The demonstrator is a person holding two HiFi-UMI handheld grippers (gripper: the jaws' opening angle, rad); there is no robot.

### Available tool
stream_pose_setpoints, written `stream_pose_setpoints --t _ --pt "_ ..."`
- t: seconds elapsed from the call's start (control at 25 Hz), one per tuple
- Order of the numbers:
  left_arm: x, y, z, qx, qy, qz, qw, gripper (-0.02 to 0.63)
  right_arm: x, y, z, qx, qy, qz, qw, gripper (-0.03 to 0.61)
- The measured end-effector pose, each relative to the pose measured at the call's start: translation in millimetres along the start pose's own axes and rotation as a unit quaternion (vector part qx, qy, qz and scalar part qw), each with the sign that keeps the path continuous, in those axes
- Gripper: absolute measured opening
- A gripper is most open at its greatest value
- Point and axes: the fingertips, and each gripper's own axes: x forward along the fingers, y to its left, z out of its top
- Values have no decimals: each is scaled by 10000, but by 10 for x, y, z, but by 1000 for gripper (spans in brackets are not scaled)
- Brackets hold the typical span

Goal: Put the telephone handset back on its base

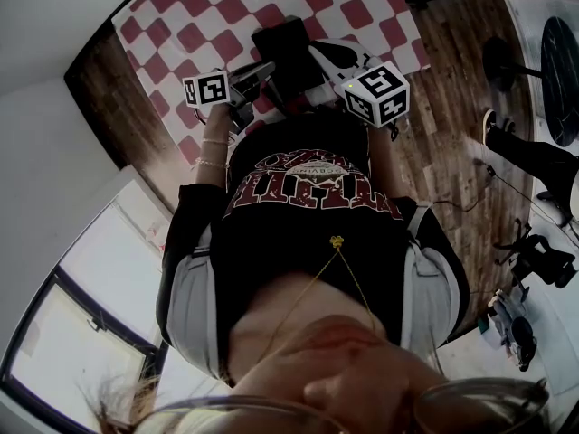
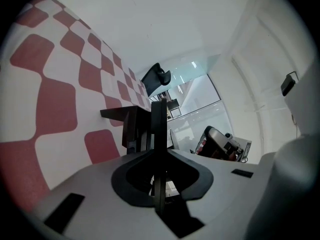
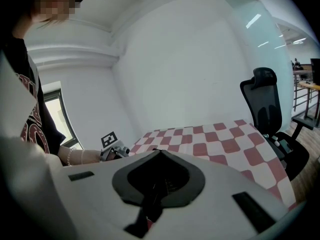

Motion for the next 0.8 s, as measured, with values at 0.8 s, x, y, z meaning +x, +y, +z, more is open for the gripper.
stream_pose_setpoints --t 0.8 --pt "50 192 -78 -178 38 123 9998 75 30 -49 7 24 48 12 10000 20"
